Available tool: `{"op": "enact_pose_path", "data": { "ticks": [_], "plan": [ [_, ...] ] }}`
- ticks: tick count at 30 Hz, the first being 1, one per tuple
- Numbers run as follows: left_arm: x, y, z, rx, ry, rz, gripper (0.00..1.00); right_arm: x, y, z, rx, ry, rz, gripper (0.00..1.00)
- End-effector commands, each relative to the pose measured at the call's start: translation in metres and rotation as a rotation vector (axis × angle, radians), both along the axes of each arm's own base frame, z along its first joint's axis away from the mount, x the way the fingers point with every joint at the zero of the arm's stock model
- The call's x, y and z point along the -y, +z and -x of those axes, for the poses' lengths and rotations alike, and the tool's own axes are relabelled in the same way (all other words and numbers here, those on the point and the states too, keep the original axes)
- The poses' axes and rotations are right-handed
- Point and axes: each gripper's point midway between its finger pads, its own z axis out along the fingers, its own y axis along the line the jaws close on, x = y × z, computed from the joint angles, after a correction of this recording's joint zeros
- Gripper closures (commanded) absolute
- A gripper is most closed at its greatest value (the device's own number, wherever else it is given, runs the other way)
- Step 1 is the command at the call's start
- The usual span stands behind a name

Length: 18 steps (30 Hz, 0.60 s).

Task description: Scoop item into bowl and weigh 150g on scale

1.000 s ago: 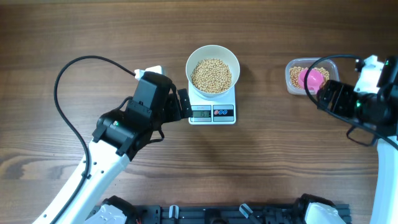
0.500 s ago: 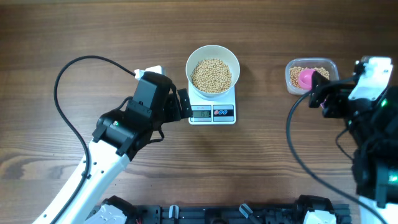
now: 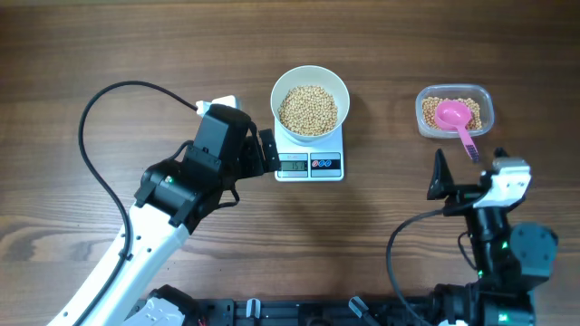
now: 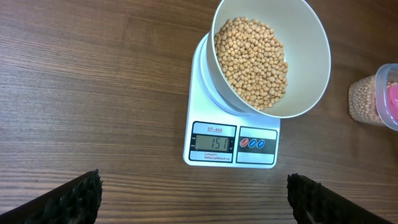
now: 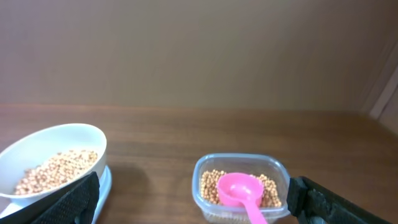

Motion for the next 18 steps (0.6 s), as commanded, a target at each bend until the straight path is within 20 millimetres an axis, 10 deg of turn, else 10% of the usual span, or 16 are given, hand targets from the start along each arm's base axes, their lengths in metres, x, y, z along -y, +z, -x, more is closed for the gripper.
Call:
{"op": "enact_pose_path", "data": {
  "ticks": [1,18],
  "plan": [
    [-0.003,0.003,-0.001,0.015,0.004,-0.007,0.0,-0.001,-0.007,0.004,0.058,0.003,0.078,0.0],
    [-0.003,0.003,-0.001,0.015,0.004,-0.007,0.0,-0.001,-0.035,0.005,0.215,-0.002,0.112,0.0]
  ]
}}
